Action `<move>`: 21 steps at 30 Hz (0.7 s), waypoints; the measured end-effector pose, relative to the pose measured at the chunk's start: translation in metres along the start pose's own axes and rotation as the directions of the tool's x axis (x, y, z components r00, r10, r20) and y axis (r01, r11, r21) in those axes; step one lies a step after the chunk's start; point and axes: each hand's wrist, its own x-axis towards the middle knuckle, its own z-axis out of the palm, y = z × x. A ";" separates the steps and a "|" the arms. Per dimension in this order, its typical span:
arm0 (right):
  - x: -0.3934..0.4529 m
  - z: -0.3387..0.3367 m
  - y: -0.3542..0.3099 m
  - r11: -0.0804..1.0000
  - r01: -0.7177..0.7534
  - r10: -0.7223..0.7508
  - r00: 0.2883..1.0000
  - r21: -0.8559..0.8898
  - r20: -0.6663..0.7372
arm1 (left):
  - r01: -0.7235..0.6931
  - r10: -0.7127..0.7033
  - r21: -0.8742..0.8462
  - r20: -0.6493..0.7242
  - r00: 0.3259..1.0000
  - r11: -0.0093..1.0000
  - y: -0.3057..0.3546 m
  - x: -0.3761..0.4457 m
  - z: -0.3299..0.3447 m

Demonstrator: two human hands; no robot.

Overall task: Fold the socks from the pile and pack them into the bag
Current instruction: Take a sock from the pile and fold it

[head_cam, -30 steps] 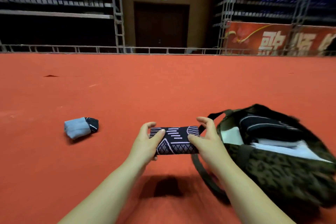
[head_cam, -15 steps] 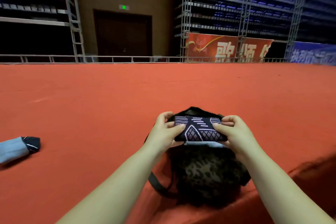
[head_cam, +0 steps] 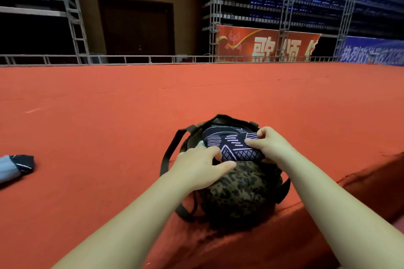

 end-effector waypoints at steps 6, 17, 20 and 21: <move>0.003 0.006 -0.001 0.970 0.099 -0.099 0.995 -0.222 0.010 | 0.024 -0.041 0.086 0.202 0.979 0.996 0.002 -0.003 -0.005; 0.003 -0.008 -0.012 0.869 0.135 -0.011 0.967 -0.476 0.254 | -0.458 0.472 -0.149 0.072 0.879 0.876 0.001 -0.001 -0.011; 0.001 -0.014 -0.009 0.860 0.140 -0.020 0.970 -0.490 0.242 | -0.416 0.418 -0.047 0.142 0.897 0.908 0.008 0.009 -0.008; -0.003 -0.016 -0.008 0.861 0.156 -0.048 0.972 -0.484 0.229 | -0.400 0.390 0.013 0.194 0.900 0.916 0.009 0.014 -0.005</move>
